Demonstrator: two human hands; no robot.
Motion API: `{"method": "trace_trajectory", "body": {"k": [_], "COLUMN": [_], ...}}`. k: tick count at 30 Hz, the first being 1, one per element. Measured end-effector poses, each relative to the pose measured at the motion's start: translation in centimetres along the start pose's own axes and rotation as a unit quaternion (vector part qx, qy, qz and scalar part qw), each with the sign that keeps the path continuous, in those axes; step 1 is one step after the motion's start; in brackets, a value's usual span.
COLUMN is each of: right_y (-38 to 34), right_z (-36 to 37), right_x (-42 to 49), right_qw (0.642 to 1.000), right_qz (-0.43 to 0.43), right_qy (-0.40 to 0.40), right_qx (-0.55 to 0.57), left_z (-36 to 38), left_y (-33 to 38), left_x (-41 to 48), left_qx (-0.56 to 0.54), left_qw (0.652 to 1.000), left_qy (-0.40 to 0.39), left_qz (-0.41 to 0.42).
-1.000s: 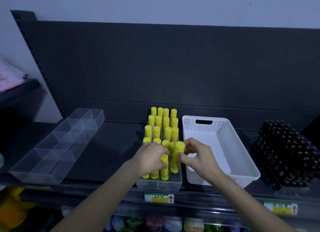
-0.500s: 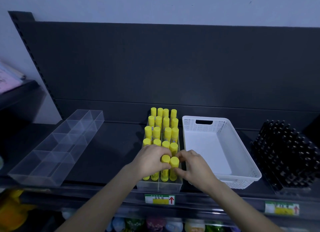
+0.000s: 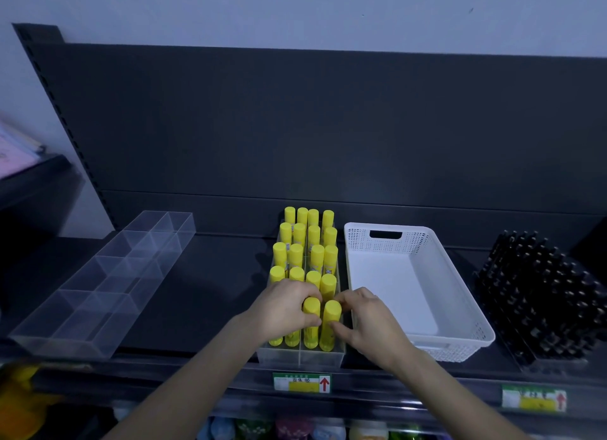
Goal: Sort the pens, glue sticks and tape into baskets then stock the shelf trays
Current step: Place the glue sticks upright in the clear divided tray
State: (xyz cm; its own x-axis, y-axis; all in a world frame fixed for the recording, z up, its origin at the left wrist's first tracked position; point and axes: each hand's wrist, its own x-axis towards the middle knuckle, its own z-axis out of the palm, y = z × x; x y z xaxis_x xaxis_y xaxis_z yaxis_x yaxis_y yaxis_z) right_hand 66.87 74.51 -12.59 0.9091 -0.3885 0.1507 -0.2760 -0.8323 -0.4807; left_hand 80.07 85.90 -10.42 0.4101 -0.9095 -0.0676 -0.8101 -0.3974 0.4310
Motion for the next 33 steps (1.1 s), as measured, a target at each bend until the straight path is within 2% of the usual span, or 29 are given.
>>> {"method": "trace_trajectory", "body": {"k": [25, 30, 33], "right_y": [0.1, 0.9, 2.6], "right_z": [-0.2, -1.1, -2.5], "right_x": [-0.1, -0.5, -1.2], "right_qw": [0.999, 0.996, 0.993], "right_qz": [0.013, 0.017, 0.038], "right_qy": [0.008, 0.04, 0.071], "right_qx": [0.039, 0.081, 0.084], "left_z": [-0.1, -0.9, -1.1], "left_y": [0.2, 0.7, 1.9], "left_x": [-0.4, -0.5, -0.4], "left_qx": [0.017, 0.02, 0.0], "left_qw": [1.0, 0.999, 0.994], "left_qy": [0.012, 0.043, 0.106], "left_qz": [0.004, 0.011, 0.009]}}
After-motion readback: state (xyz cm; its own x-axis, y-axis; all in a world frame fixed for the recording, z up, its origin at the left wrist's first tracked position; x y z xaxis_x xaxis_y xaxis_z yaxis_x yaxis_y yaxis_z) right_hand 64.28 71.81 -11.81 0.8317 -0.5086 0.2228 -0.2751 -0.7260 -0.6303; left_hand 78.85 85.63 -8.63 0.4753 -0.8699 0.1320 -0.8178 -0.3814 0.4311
